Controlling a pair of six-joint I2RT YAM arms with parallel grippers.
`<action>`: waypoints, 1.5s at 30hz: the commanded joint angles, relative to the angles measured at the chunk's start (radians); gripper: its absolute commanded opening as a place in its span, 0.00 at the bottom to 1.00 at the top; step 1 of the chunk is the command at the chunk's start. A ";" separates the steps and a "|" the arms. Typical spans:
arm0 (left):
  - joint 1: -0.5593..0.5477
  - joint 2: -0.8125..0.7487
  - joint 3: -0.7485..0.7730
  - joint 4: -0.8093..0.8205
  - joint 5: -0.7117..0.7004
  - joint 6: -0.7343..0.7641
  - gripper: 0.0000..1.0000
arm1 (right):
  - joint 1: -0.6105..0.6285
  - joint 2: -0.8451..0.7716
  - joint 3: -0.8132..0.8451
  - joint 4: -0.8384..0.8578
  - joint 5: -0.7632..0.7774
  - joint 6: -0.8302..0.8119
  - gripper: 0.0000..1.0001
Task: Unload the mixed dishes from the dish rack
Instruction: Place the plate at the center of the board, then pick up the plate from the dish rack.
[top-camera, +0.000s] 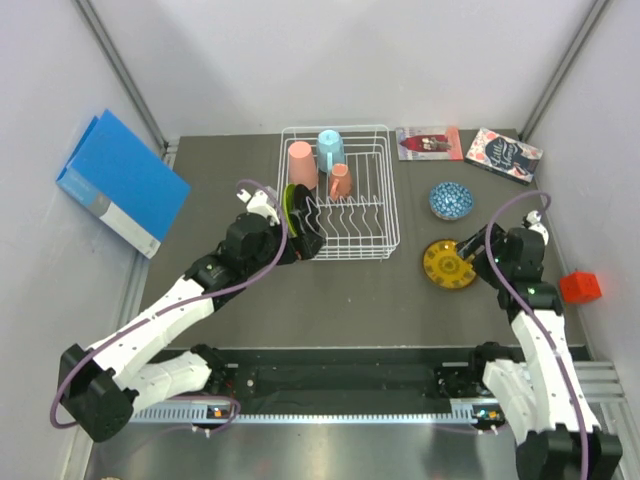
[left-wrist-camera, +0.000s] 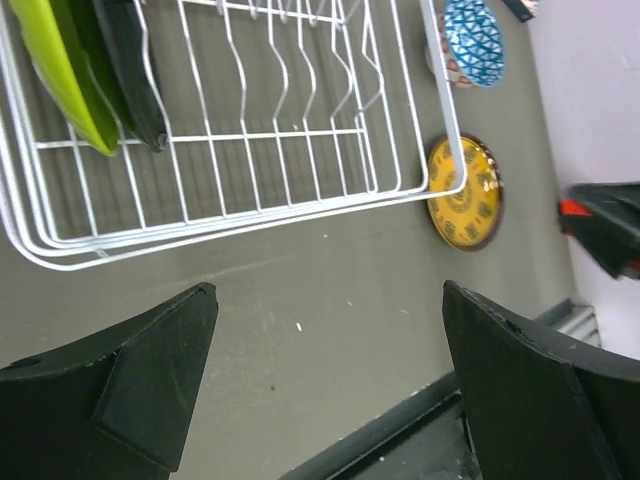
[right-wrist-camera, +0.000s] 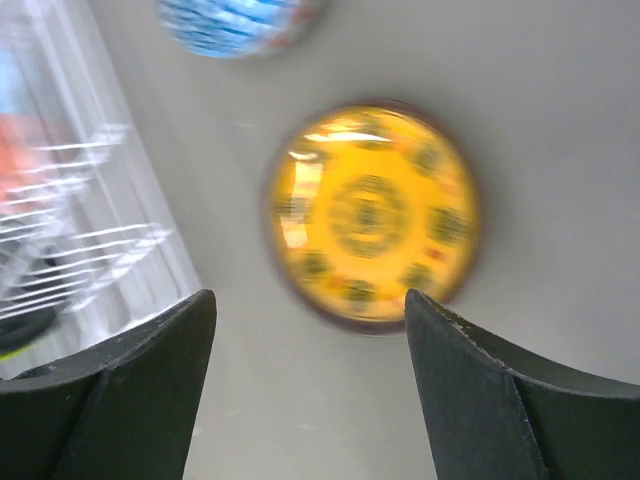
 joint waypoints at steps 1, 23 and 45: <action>0.003 0.043 0.102 -0.036 -0.107 0.063 0.98 | 0.036 -0.098 0.038 0.106 -0.162 0.047 0.76; 0.012 0.683 0.806 -0.388 -0.559 0.330 0.53 | 0.552 0.128 0.202 0.240 0.090 -0.208 0.74; 0.052 0.824 0.756 -0.413 -0.576 0.296 0.46 | 0.550 0.141 0.154 0.267 0.059 -0.215 0.73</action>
